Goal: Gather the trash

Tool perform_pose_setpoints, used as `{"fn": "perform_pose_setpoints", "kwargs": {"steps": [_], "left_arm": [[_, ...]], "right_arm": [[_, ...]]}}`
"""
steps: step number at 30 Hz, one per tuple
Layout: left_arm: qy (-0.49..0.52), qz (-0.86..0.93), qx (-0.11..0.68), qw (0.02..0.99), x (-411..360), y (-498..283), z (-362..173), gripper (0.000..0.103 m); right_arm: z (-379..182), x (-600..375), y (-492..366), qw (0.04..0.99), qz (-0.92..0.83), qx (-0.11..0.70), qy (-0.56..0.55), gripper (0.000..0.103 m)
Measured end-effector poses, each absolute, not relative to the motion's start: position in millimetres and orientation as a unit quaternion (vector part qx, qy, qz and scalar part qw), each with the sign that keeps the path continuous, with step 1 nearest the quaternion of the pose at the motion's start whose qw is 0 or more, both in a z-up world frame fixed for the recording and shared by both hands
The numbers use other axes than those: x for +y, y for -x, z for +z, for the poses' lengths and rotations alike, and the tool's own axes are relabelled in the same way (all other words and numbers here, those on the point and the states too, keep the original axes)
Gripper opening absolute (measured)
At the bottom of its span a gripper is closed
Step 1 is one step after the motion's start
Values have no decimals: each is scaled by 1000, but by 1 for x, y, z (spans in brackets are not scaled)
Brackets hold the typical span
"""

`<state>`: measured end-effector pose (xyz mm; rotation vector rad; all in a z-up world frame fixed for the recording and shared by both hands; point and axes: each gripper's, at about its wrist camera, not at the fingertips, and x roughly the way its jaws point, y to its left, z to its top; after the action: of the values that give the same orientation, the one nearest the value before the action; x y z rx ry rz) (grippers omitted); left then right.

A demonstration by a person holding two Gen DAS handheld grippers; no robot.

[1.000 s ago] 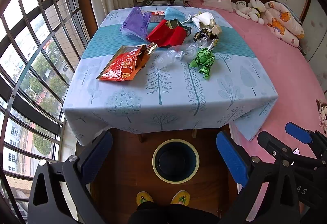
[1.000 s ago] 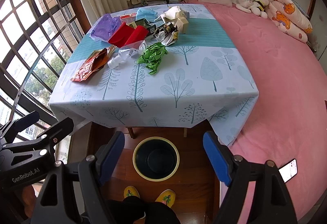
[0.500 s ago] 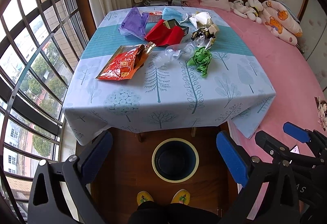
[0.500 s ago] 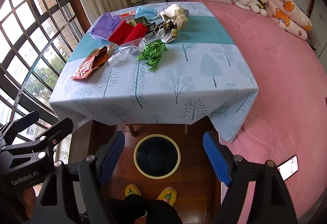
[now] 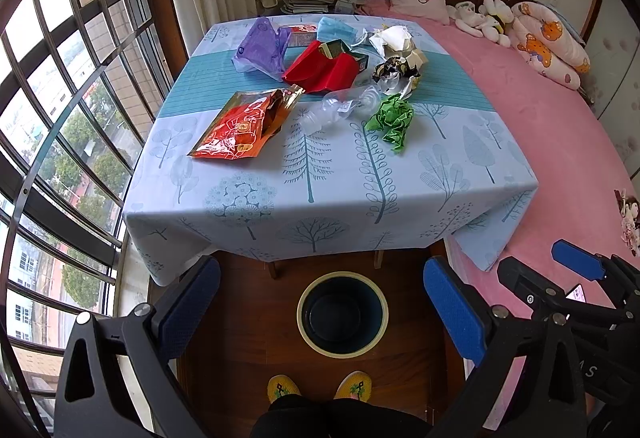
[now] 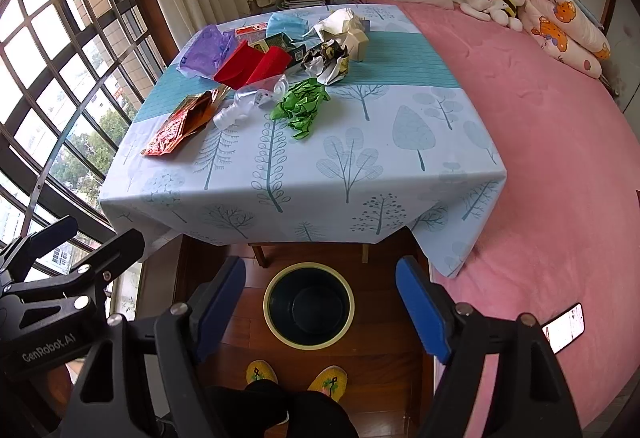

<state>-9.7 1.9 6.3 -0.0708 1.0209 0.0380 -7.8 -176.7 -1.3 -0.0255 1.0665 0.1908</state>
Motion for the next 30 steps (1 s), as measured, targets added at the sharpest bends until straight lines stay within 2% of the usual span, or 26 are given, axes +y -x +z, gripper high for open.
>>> {"fn": "perform_pose_setpoints", "kwargs": {"steps": [23,30], "left_arm": [[32,29,480,876,8,0,20,101],[43,43,484,873,30,-16,24,101]], "right_arm": [[12,-174,-5,858,112,501,4,78],[15,-160,-18,860,129,494,5,78]]}}
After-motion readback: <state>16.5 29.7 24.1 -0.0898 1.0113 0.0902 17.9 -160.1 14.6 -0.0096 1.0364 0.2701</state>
